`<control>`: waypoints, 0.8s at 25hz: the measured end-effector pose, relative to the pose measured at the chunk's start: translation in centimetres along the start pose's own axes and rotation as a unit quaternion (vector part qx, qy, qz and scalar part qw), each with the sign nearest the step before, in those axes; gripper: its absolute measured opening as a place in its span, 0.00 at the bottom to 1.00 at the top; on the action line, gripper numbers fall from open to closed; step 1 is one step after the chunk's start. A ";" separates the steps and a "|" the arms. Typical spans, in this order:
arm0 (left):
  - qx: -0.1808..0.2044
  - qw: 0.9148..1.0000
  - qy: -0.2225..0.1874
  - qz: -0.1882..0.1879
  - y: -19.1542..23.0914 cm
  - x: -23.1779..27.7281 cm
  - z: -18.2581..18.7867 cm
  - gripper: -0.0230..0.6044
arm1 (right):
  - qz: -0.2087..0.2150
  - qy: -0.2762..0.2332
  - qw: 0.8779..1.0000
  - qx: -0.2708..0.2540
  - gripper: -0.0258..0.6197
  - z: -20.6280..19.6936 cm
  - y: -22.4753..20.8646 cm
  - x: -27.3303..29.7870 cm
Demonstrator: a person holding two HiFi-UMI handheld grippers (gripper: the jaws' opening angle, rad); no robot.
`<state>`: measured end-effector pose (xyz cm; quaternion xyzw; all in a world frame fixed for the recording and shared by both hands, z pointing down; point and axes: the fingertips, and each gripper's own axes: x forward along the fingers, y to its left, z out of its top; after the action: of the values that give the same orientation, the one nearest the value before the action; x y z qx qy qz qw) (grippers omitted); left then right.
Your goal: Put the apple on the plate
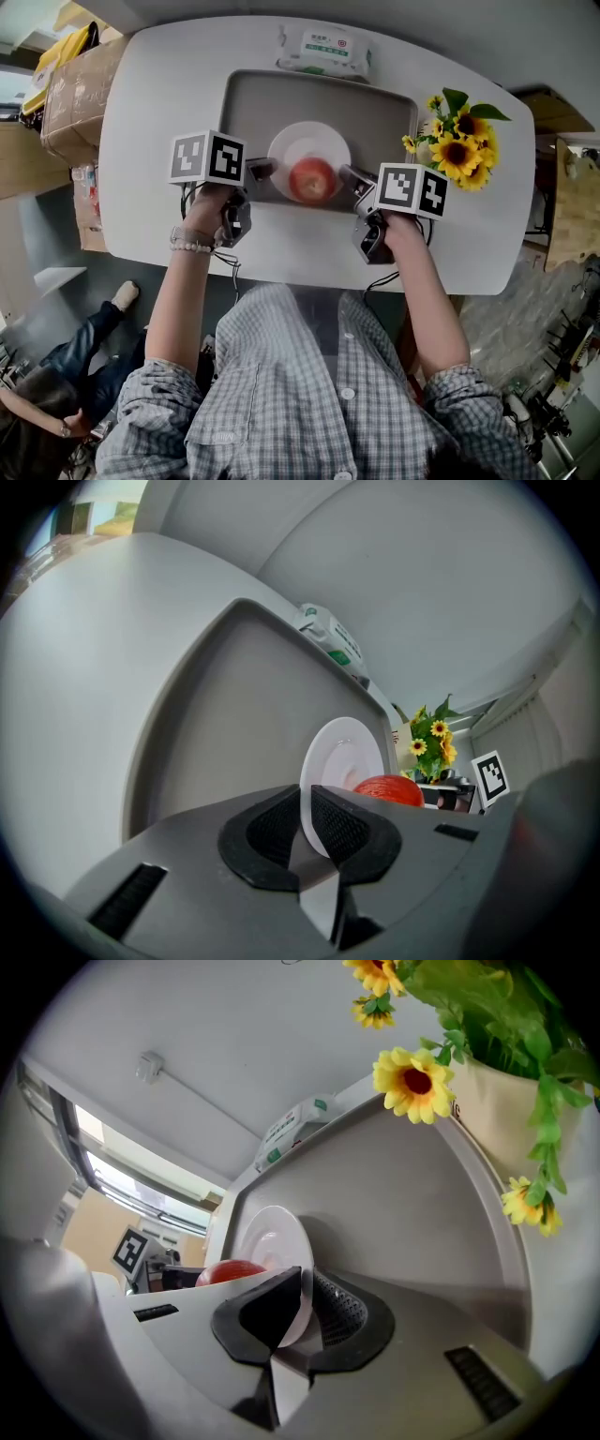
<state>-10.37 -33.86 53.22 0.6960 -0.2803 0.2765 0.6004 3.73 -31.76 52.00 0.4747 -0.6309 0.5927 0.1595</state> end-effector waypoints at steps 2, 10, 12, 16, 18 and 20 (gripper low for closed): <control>0.000 1.000 0.002 0.000 0.1 0.2 0.2 0.10 | 0.000 0.001 1.000 0.003 0.12 0.1 -0.2 0.2; -0.003 1.000 -0.005 -0.013 -0.1 0.3 0.6 0.10 | 0.003 0.009 1.000 -0.004 0.12 0.2 -0.5 0.6; -0.004 1.000 -0.007 -0.016 -0.1 0.3 0.6 0.10 | 0.005 0.009 1.000 -0.007 0.12 0.3 -0.5 0.7; 0.003 1.000 -0.011 -0.024 -0.5 0.3 0.8 0.10 | 0.008 0.005 1.000 -0.008 0.12 0.4 -0.5 0.7; 0.001 0.999 -0.016 -0.030 -0.5 0.2 0.9 0.10 | 0.009 0.005 1.000 -0.010 0.12 0.4 -0.5 0.7; -0.009 0.999 -0.025 -0.037 -0.6 0.0 1.1 0.13 | 0.011 0.005 1.000 -0.013 0.12 0.4 -0.4 0.7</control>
<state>-9.89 -34.87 52.71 0.7073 -0.2713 0.2342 0.6094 3.85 -32.32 52.68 0.4626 -0.6429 0.5887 0.1618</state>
